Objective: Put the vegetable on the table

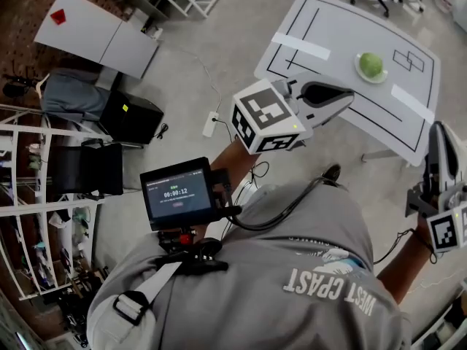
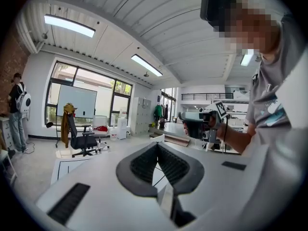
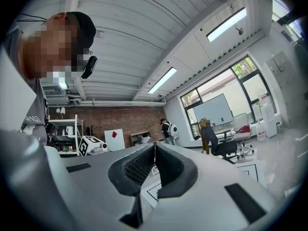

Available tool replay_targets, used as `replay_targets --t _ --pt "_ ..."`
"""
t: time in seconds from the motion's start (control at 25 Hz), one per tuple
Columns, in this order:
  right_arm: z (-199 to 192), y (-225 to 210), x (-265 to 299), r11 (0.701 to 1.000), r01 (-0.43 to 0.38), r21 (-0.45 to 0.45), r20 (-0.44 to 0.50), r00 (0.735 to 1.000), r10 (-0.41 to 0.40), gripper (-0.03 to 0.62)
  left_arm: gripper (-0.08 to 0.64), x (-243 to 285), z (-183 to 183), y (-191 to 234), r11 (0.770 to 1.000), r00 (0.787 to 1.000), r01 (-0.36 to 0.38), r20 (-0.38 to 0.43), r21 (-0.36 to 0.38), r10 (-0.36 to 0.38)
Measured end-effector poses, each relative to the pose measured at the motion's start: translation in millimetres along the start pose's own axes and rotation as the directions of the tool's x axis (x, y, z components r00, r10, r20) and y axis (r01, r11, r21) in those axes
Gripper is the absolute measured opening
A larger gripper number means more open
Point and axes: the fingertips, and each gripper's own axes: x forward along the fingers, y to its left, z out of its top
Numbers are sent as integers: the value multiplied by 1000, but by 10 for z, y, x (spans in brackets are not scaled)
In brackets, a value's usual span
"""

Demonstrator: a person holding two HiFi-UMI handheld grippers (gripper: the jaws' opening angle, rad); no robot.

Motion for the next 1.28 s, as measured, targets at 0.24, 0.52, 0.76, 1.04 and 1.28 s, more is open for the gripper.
replay_targets --t 0.24,0.52,0.76,1.04,1.28 --pt "-113 1159 -192 1000 20 -8 2 1000 -20 8 8 -1036 -118 -503 1000 1000 6 22 28 -6" --pt "-415 2248 -470 999 35 -35 -56 998 -37 6 8 -1823 -369 -1091 999 998 42 38 27 -43" --pt "-467 2424 -1261 995 99 -14 -45 994 -99 6 8 -1745 -442 -1752 993 994 106 29 44 -107" --pt "-441 2468 -1807 995 98 -12 -55 994 -99 6 8 -1532 -349 -2207 993 992 107 54 56 -110" --pt "-799 1958 -3065 994 107 -14 -50 993 -108 6 8 -502 -812 -3131 989 990 136 28 64 -138"
